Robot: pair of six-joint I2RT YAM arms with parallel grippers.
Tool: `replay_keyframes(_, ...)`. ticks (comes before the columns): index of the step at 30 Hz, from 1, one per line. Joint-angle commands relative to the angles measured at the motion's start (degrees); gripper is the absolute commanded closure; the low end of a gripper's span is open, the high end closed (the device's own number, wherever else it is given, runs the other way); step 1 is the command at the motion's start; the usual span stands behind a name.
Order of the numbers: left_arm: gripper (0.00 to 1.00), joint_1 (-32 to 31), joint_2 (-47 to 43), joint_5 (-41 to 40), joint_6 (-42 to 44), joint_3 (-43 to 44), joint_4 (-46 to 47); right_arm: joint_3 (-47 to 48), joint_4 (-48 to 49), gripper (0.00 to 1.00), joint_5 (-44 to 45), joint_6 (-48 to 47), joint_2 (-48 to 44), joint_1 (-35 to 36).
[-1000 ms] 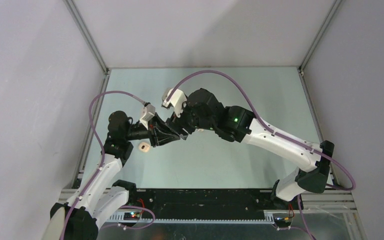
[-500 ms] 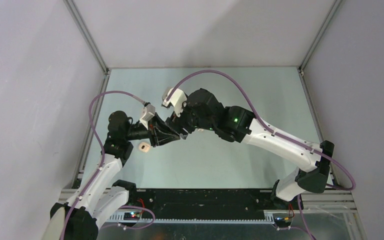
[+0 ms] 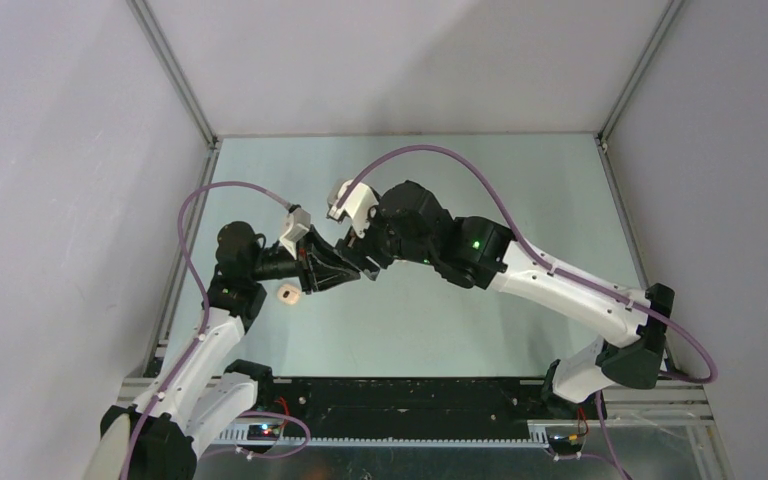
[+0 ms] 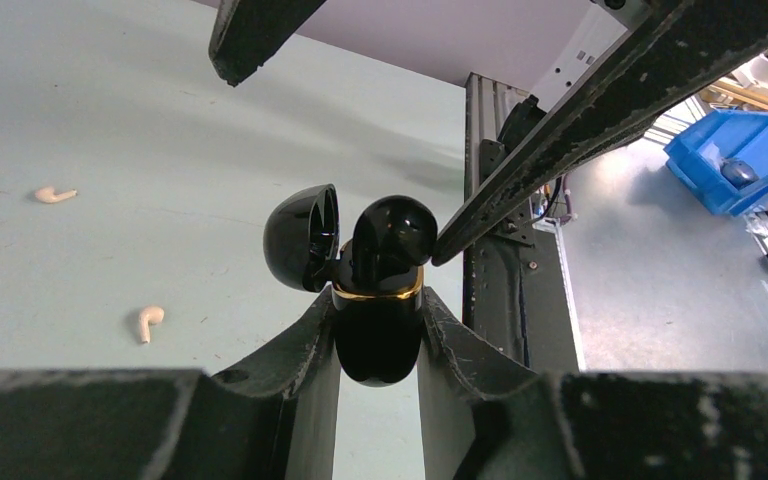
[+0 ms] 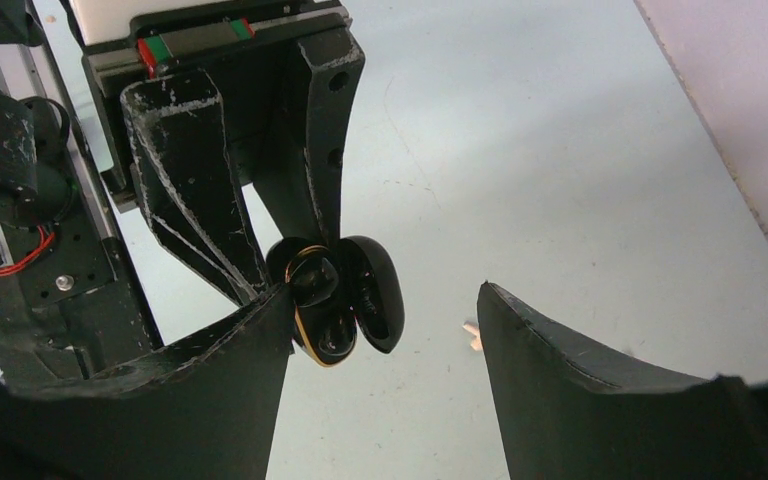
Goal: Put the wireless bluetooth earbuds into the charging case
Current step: Adjust the left earbud in the left side groove of the charging case.
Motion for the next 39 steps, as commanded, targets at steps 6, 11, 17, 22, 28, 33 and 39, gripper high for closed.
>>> replay_keyframes(6,1.00,0.28,-0.88,1.44,0.47,2.99,1.51,-0.76,1.37,0.28,2.52,-2.16,-2.37,-0.72)
replay_keyframes(11,1.00,0.28,-0.84,1.58,0.54,2.99,1.44,-0.41,1.31,0.29,3.67,-2.66,-2.38,-0.71)
replay_keyframes(17,1.00,0.25,-0.88,1.78,0.47,3.03,1.52,-0.28,1.02,0.28,3.75,-3.12,-2.37,-0.83)
replay_keyframes(22,1.00,0.25,-1.00,1.85,0.47,3.17,1.39,-0.13,0.83,0.28,4.03,-3.60,-2.20,-0.86)
replay_keyframes(28,1.00,0.31,-0.99,2.00,0.47,3.21,1.44,0.15,0.60,0.28,4.37,-3.91,-2.15,-0.83)
replay_keyframes(33,1.00,0.31,-1.05,1.97,0.47,3.17,1.43,0.70,0.08,0.28,4.44,-4.14,-2.38,-0.93)
replay_keyframes(39,1.00,0.31,-0.93,2.09,0.58,3.12,1.41,3.55,-3.07,0.28,0.09,-3.91,-3.87,-1.01)
